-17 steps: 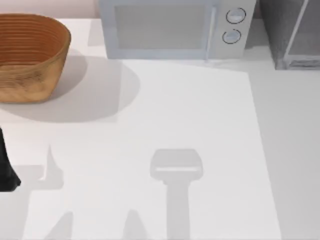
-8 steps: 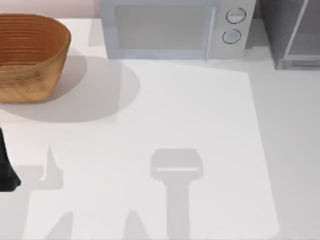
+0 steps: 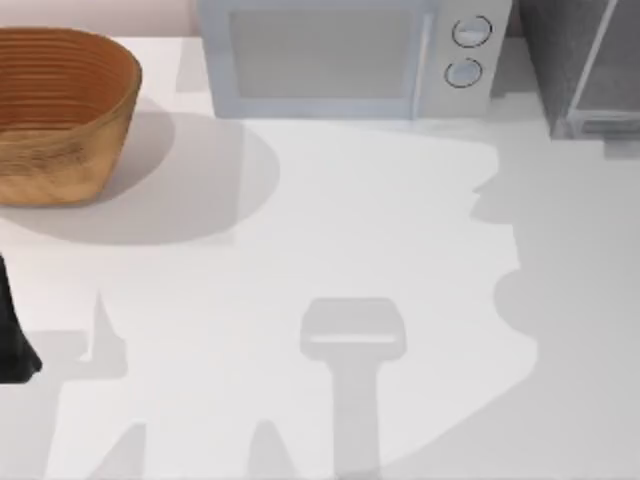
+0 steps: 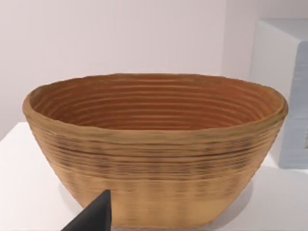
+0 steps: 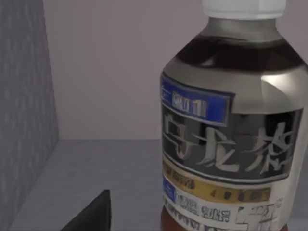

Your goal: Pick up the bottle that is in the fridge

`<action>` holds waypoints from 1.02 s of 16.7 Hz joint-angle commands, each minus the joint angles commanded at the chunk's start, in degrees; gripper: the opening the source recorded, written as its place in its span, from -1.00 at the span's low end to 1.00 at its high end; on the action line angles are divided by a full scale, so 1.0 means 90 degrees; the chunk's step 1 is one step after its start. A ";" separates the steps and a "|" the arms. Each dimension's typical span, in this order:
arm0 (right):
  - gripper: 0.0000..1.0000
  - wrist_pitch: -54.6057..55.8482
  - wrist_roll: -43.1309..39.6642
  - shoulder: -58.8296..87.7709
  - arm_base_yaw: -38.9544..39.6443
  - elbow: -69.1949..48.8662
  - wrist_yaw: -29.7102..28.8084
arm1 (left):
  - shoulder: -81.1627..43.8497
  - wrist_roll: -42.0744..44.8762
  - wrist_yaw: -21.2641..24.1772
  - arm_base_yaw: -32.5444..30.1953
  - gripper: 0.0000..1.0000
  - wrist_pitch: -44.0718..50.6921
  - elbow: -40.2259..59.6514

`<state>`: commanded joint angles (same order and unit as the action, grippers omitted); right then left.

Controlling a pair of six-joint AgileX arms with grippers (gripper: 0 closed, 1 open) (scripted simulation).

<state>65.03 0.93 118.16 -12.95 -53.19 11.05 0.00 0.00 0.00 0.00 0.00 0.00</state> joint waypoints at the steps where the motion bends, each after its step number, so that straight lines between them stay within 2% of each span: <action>1: 1.00 0.0000 0.0000 0.0000 0.0000 0.0000 0.0000 | 0.0000 0.0000 0.0000 0.0000 1.00 0.0000 0.0000; 6: 1.00 -0.0110 -0.0002 0.0162 0.0005 -0.0238 -0.0008 | 0.0000 0.0000 0.0000 0.0000 1.00 0.0000 0.0000; 12: 1.00 -0.0749 -0.0008 0.0924 0.0151 -0.1697 -0.0164 | 0.0000 0.0000 0.0000 0.0000 1.00 0.0000 0.0000; 17: 1.00 -0.0829 -0.0009 0.0994 0.0170 -0.1819 -0.0184 | 0.0000 0.0000 0.0000 0.0000 1.00 0.0000 0.0000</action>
<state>57.57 0.85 127.10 -11.42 -69.56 9.39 0.00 0.00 0.00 0.00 0.00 0.00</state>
